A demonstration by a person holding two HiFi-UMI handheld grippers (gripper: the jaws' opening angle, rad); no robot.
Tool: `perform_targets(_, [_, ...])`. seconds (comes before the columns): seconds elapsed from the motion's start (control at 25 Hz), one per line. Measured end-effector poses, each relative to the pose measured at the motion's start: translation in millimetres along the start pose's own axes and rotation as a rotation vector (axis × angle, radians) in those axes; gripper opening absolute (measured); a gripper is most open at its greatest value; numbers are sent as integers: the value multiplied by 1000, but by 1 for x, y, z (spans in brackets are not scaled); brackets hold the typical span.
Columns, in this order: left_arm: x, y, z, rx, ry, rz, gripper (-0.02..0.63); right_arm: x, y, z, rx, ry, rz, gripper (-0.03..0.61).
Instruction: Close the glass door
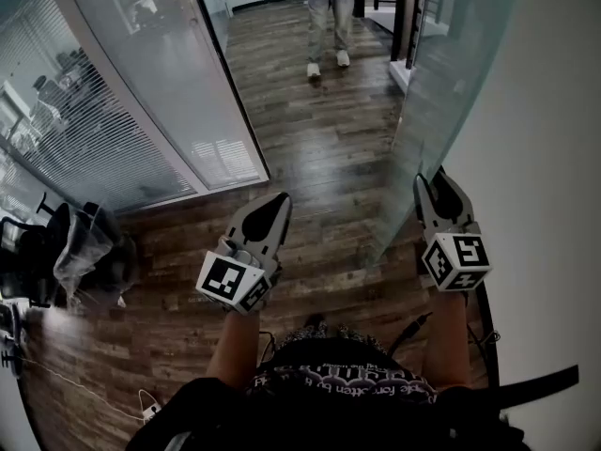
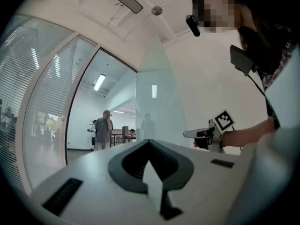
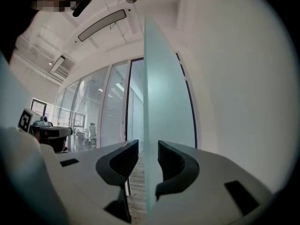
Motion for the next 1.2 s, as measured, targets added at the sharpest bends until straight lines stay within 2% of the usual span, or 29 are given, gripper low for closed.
perform_targets(0.76, [-8,-15,-19,86,-5,-6,2,-4,-34,28,96,-2,-42,123])
perform_targets(0.92, [-7,-31,-25,134,-26,-15,2,-1,-44,46,122,-3,-30,123])
perform_targets(1.2, [-5,-66,-43,186,7,-7,2,-5,-75,73,159,5,-37,123])
Point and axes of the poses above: the fingertips, and each gripper's own axes: z forward along the fingers, y to its right, x out of its top, the point moved 5 cm from there along -z, backward along the fingers, and after that the axes turned 2 degrees about -y, right-handed, at the moved point
